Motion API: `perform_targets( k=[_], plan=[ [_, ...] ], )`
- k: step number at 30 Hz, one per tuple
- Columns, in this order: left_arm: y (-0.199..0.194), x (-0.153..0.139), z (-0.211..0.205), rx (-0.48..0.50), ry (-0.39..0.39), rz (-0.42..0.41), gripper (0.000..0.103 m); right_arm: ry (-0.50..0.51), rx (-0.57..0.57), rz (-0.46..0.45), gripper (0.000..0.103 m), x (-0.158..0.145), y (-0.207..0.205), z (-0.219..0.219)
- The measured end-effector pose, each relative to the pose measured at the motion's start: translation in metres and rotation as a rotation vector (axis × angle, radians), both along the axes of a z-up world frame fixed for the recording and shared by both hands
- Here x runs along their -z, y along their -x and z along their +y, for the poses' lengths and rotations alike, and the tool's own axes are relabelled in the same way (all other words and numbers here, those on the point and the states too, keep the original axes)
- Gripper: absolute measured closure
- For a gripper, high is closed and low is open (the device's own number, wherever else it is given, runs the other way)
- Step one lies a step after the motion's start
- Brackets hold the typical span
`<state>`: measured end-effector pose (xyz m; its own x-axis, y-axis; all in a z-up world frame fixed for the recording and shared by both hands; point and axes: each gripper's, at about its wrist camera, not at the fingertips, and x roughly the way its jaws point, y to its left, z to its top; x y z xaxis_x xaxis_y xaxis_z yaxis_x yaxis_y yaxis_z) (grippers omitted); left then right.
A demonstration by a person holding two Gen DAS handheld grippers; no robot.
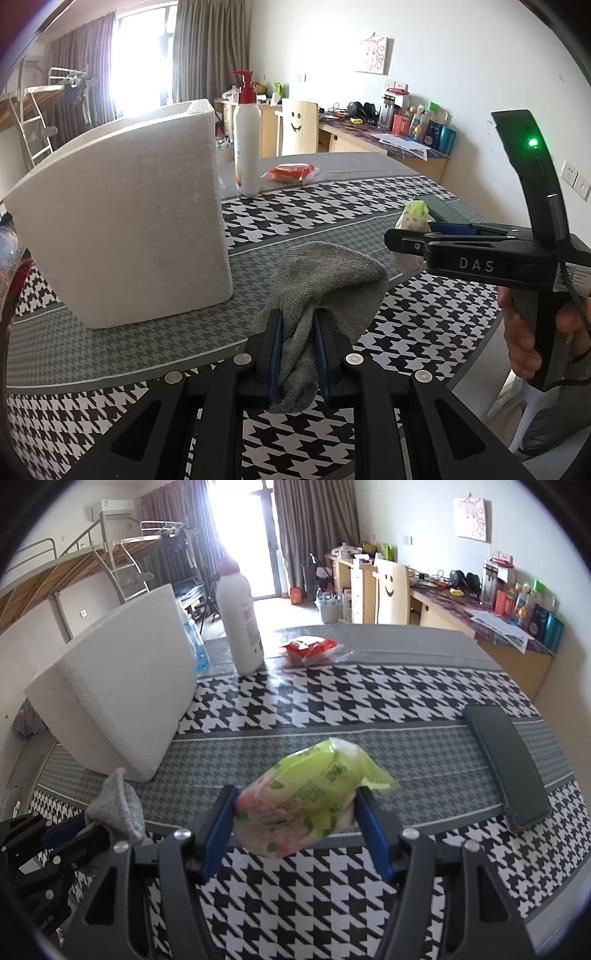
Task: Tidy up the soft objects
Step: 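Carry the grey sock and floral bag over the white foam box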
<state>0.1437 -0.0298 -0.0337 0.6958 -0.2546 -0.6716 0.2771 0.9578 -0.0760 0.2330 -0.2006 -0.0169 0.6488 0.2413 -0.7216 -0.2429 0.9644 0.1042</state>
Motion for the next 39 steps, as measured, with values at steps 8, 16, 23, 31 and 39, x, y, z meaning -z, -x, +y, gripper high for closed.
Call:
perform_targets(
  k=[8, 16, 23, 31, 39],
  plan=[
    [0.004, -0.010, -0.001, 0.003, -0.004, -0.029, 0.085, -0.009, -0.005, -0.052, 0.035, -0.013, 0.017, 0.002],
    [0.010, -0.024, -0.002, 0.003, -0.005, -0.069, 0.085, -0.022, -0.013, -0.095, 0.035, -0.025, 0.027, 0.002],
    [0.014, -0.036, -0.001, -0.002, 0.001, -0.110, 0.085, -0.036, -0.014, -0.136, 0.035, -0.035, 0.036, 0.001],
    [0.016, -0.048, 0.004, -0.007, 0.017, -0.145, 0.085, -0.047, -0.017, -0.185, 0.035, -0.047, 0.044, 0.000],
    [0.018, -0.060, 0.010, -0.031, 0.016, -0.186, 0.085, -0.050, -0.021, -0.227, 0.035, -0.056, 0.046, 0.004]
  ],
)
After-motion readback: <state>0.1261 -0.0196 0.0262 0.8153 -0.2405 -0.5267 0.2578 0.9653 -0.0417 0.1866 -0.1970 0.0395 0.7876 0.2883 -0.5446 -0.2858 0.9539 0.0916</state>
